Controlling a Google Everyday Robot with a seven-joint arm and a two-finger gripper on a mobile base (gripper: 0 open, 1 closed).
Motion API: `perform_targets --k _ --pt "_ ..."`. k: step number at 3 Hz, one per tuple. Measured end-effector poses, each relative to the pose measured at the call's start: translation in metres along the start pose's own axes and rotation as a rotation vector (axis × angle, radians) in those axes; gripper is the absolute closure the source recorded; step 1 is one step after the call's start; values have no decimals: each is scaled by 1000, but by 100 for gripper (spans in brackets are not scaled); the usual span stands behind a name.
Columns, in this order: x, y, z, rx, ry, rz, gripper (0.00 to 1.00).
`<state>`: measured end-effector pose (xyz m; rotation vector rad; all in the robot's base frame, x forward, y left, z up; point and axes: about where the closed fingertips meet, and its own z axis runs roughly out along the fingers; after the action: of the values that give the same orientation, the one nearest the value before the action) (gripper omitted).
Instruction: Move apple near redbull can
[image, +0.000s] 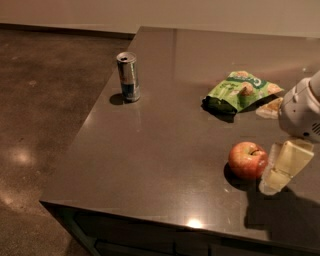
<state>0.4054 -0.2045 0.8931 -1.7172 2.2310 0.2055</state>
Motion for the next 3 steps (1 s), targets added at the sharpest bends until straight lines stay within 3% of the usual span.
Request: perform_targets --k 2,3 --pt "-4 14 33 -15 -64 63 0" --pt "-2 14 41 9 -71 66 17"
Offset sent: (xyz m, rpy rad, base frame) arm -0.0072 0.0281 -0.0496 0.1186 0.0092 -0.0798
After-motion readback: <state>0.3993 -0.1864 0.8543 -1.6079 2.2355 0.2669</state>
